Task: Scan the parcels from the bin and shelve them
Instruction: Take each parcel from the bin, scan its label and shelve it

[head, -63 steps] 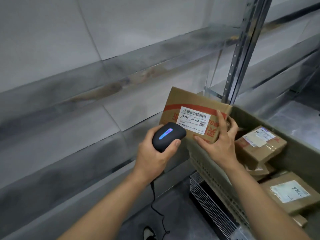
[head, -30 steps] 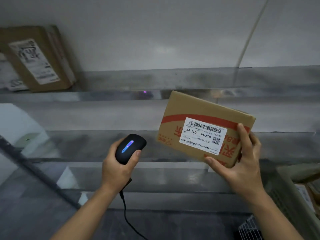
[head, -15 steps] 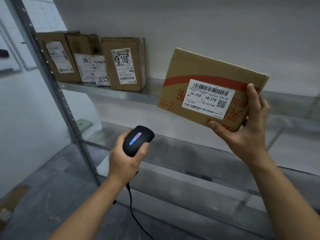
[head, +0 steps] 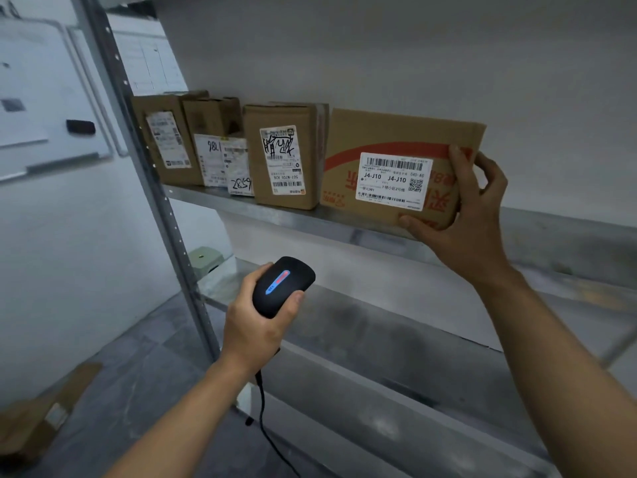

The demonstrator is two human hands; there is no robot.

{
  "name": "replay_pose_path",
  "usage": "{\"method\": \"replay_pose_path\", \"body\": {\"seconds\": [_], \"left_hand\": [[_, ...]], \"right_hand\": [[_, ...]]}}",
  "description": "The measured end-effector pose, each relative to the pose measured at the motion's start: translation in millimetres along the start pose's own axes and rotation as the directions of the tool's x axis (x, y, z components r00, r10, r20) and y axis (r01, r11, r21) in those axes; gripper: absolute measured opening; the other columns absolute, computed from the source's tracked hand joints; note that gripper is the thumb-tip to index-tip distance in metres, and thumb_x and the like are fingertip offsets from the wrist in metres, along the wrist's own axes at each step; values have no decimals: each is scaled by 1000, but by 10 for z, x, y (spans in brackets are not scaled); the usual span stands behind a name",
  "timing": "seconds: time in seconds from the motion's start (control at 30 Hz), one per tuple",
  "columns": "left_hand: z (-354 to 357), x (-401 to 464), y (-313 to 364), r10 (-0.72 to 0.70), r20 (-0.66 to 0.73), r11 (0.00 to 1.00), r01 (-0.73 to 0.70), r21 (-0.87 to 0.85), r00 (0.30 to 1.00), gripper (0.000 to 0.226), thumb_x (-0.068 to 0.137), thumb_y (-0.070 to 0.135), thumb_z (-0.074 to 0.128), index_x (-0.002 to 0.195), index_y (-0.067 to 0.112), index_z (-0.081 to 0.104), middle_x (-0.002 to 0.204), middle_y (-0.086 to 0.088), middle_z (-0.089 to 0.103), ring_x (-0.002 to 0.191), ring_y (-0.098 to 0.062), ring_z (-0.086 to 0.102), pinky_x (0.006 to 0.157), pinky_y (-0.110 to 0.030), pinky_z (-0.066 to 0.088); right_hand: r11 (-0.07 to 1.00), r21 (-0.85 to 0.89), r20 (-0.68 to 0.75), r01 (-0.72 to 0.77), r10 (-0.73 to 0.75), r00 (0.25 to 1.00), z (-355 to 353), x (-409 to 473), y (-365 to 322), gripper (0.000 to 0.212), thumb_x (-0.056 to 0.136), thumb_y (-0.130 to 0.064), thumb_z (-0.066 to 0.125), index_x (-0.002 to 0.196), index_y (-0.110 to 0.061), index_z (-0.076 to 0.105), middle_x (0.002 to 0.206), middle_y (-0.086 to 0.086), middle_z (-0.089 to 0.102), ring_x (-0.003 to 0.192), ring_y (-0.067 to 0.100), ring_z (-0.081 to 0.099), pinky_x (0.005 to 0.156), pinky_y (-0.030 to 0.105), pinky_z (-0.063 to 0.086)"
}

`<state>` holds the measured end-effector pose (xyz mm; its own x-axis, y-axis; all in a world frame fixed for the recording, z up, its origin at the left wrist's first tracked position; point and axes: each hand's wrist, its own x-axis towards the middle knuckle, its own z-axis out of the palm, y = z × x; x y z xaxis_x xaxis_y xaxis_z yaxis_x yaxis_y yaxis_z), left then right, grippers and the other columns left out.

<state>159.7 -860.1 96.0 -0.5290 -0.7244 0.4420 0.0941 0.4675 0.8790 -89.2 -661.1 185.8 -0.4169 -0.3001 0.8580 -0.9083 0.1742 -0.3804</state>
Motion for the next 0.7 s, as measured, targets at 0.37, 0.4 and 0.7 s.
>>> {"method": "replay_pose_path", "body": {"seconds": [0.37, 0.4, 0.7], "left_hand": [[295, 295, -153, -11, 2, 1000, 11, -23, 1000, 70, 64, 67, 75, 126, 40, 57, 111, 11, 70, 94, -9, 71, 76, -23, 58], [312, 317, -188, -13, 8, 1000, 13, -21, 1000, 68, 64, 67, 76, 125, 43, 56, 112, 12, 70, 94, -11, 71, 76, -29, 61], [356, 684, -417, 4, 79, 997, 1, -74, 997, 66, 66, 66, 79, 125, 45, 57, 108, 16, 70, 91, -19, 72, 76, -48, 63]], "right_hand": [[999, -35, 134, 30, -25, 991, 373, 285, 261, 111, 72, -39, 90, 160, -32, 24, 160, 14, 7, 141, 27, 36, 117, 46, 41], [999, -46, 147, 29, -22, 989, 409, 295, 267, 111, 72, -38, 91, 160, -33, 23, 161, 13, 6, 141, 27, 35, 116, 46, 41], [987, -106, 183, -119, 137, 973, 634, 297, 290, 116, 71, -29, 92, 157, -32, 14, 160, 11, 7, 138, 25, 38, 107, 30, 42]]}}
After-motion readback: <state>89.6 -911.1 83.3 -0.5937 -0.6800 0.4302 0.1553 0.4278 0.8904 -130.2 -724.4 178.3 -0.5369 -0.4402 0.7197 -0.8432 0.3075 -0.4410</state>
